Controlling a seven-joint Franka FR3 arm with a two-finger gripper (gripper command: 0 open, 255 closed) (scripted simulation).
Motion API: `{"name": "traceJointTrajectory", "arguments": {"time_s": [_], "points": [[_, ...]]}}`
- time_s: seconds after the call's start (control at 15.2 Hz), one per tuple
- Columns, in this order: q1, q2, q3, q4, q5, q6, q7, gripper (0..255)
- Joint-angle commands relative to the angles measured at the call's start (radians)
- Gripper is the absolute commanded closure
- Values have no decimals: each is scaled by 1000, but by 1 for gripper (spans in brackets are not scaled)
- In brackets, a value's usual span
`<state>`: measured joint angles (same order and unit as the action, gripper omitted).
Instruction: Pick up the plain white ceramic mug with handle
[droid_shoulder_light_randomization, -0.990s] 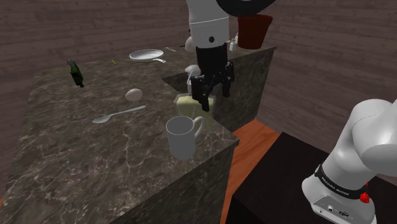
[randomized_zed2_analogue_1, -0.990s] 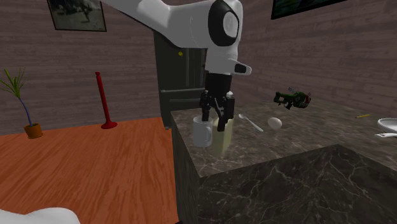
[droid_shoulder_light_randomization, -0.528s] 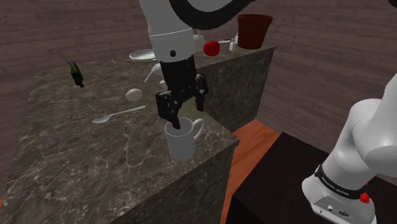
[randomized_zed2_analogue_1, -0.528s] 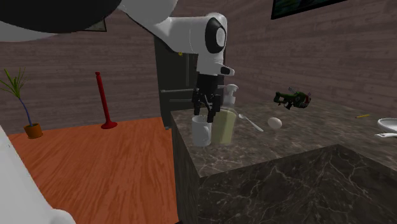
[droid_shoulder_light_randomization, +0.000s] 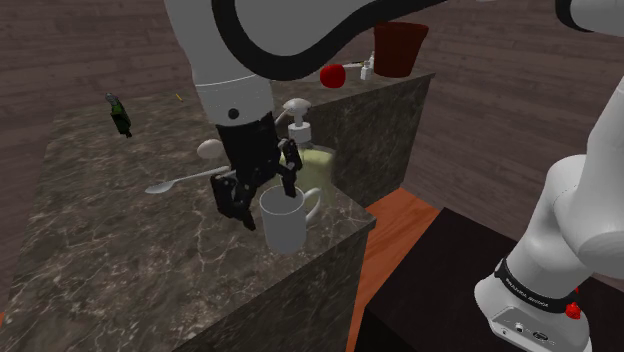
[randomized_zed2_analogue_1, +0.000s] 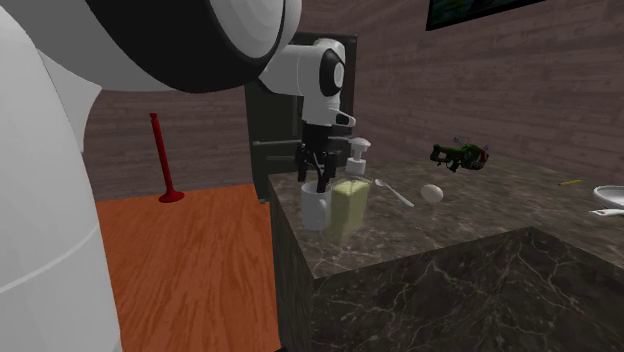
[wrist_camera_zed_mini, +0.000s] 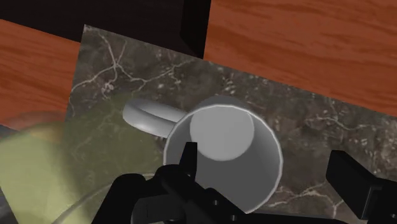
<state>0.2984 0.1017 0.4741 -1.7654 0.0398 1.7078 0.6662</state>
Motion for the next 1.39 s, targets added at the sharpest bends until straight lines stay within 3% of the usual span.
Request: {"name": "traceJointTrajectory", "arguments": {"time_s": [0.0, 0.26, 0.33, 0.92, 1.32], "points": [[1, 4, 0, -24, -1, 28, 0, 0], [1, 10, 0, -52, -4, 61, 0, 0], [2, 9, 0, -53, -3, 61, 0, 255], [1, 10, 0, -52, -4, 61, 0, 255], [1, -1, 1, 16, 1, -17, 2, 255]]}}
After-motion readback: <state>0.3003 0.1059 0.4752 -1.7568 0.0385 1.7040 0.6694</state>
